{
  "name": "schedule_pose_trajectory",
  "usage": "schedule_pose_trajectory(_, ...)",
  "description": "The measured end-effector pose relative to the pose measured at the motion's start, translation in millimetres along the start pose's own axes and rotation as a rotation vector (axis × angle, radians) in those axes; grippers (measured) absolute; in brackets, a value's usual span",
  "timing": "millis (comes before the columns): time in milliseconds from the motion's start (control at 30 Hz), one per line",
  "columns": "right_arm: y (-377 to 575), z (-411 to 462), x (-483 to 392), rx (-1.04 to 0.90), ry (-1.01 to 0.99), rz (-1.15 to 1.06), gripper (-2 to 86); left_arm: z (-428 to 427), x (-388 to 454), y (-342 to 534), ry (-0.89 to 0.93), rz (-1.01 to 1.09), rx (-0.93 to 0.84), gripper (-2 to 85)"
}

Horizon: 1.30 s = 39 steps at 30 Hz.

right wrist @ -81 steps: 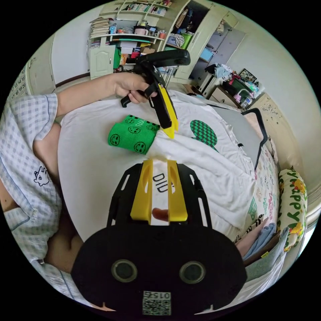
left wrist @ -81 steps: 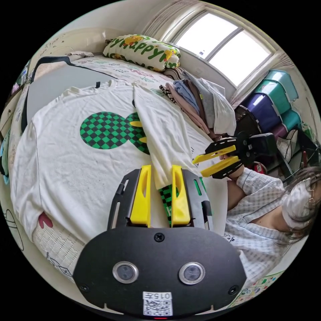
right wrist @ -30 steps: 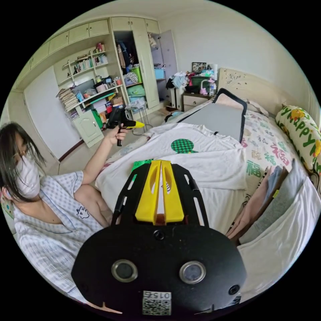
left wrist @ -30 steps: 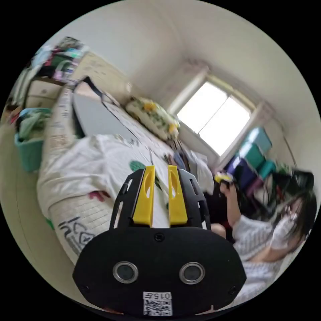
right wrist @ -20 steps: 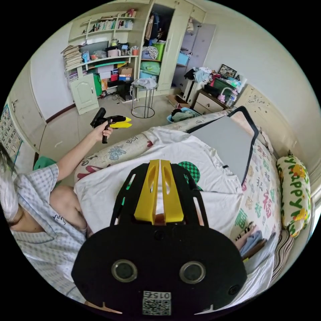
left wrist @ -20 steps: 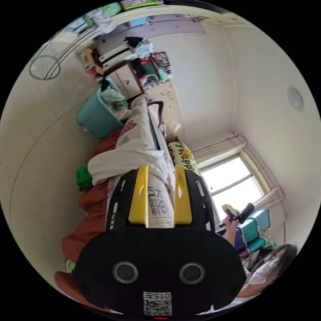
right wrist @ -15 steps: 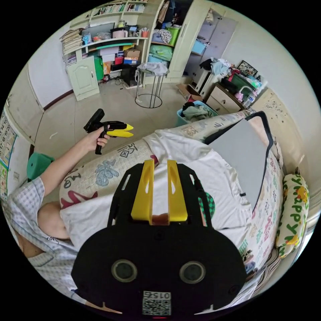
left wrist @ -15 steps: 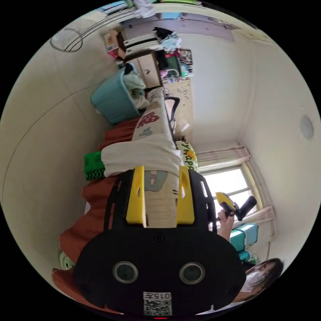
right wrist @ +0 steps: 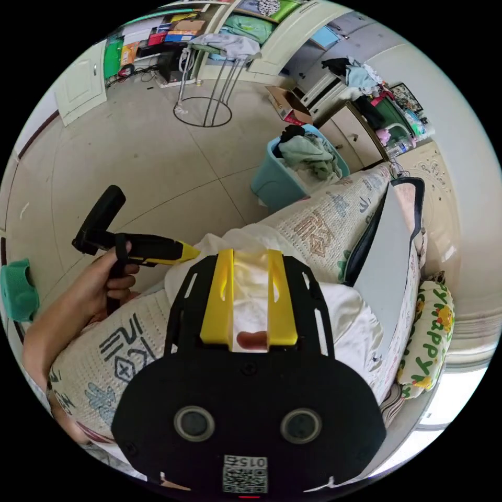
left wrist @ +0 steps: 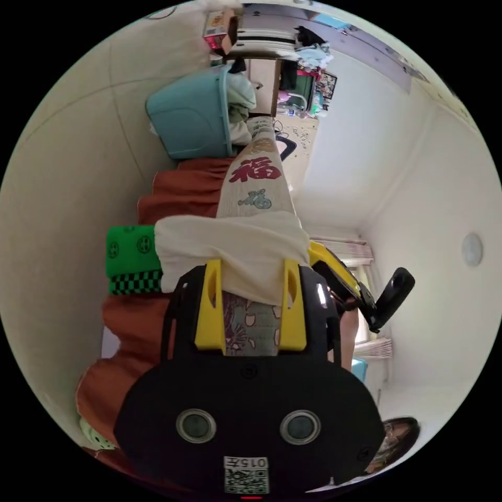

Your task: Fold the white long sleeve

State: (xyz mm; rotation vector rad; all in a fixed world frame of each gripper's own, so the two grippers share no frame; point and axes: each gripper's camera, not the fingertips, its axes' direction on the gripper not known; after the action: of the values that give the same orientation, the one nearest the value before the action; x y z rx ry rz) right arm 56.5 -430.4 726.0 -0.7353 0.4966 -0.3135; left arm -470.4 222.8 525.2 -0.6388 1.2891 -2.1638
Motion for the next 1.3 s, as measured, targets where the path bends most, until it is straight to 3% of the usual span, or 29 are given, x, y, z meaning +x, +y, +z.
schedule_pose_trajectory(100,4.8,-8.9,0.3,0.002,-0.014,-0.012,9.0,-38.1,34.5,-6.2,-0.012,0.06,0.173,1.1)
schedule_pose_trajectory(233,10.3,-24.2,2.7,0.032,0.02,-0.015,8.9,-49.5,67.0,-16.2,-0.112,0.084,0.137,0.4)
schedule_pose_trajectory(333,8.5,-24.7,0.2,0.013,0.04,-0.046,9.1,-40.3,54.2,-20.3,-0.05,0.041,0.046,5.6)
schedule_pose_trajectory(400,2.6,-18.4,-2.1,-0.022,0.002,-0.069,11.6,-28.4,26.0,-24.7,-0.041,-0.031,-0.055,16.8)
schedule_pose_trajectory(500,-4.2,-8.1,-0.1,-0.01,0.024,-0.048,12.0,-27.7,6.3,-31.2,0.029,-0.08,-0.098,18.0)
schedule_pose_trajectory(700,-9.7,11.8,2.3,-0.029,-0.028,-0.045,-0.1,-25.5,23.3,-51.6,0.118,0.007,-0.127,9.9)
schedule_pose_trajectory(800,-2.3,2.0,10.3,0.034,-0.044,0.001,-0.8,-36.9,29.5,-50.9,0.124,0.039,-0.121,2.6)
schedule_pose_trajectory(967,19.0,-18.2,33.0,0.138,-0.127,0.083,-1.0,-60.7,25.5,-40.1,0.106,0.028,-0.061,0.0)
schedule_pose_trajectory(1300,80.0,-72.9,91.7,0.361,-0.246,0.212,-1.0,-69.3,-35.5,-9.3,0.257,-0.098,-0.062,14.7)
